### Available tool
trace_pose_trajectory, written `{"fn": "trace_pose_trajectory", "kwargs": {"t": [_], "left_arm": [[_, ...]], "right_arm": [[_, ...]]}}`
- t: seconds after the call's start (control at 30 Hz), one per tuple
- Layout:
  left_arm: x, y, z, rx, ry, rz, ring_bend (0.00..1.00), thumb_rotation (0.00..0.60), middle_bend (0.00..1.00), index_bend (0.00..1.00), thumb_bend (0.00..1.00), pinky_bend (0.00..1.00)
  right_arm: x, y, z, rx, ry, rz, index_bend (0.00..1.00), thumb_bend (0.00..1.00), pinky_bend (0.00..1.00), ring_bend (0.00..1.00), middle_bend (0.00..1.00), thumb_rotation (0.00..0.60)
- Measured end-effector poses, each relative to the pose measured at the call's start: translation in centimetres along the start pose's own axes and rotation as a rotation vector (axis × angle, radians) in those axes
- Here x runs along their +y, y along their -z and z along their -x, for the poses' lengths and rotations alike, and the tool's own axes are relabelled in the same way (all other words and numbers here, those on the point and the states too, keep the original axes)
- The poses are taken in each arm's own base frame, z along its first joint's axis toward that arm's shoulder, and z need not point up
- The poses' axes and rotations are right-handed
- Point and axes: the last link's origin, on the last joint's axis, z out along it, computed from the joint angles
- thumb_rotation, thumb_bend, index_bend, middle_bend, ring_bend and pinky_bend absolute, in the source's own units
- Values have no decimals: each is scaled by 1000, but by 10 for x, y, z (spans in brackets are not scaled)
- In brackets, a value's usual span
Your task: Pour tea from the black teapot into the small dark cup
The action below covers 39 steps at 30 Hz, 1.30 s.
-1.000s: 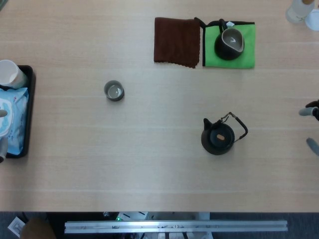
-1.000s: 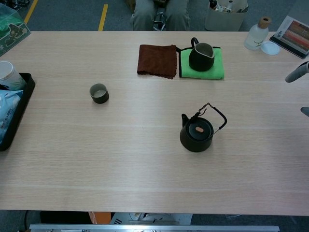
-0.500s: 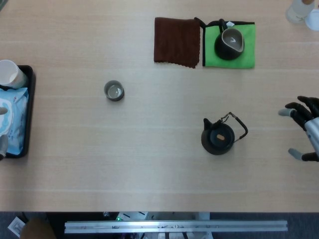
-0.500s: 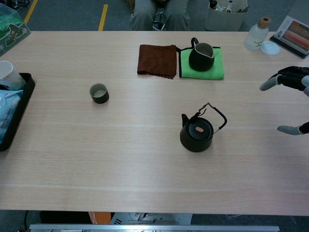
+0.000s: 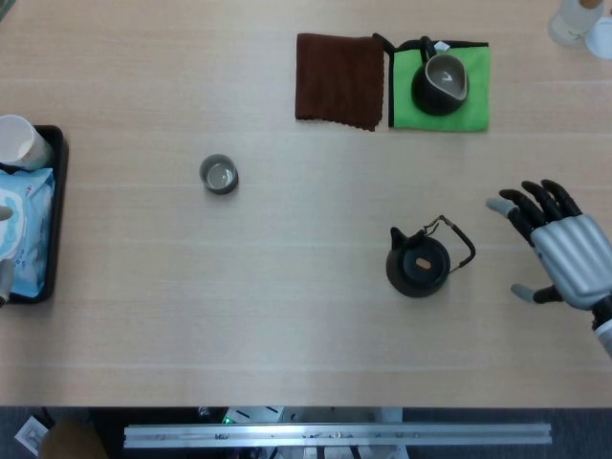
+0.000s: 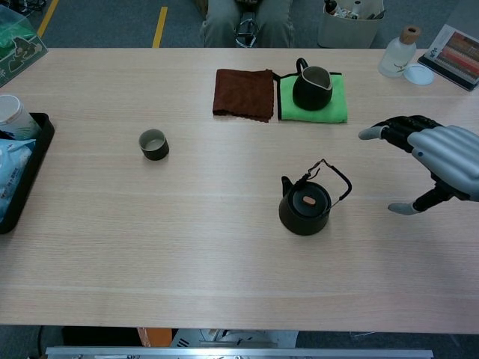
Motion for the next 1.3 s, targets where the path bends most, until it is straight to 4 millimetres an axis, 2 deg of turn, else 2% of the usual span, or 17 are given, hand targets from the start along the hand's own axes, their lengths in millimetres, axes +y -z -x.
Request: {"fn": "trace_pose_trajectory", "kwargs": {"t": [0.8,1.3], "left_arm": [[-9,4,-2,4,2,-20,265,600,286,279,406,285],[-15,6,-8,19,-4,-35,265,600,286,279,406,284]], "right_arm": [[-14,-53,23,-33,71,5,137,65,50,0,104,600],[-18,-84,20,8,79,29,137,65,50,0,103,600]]}}
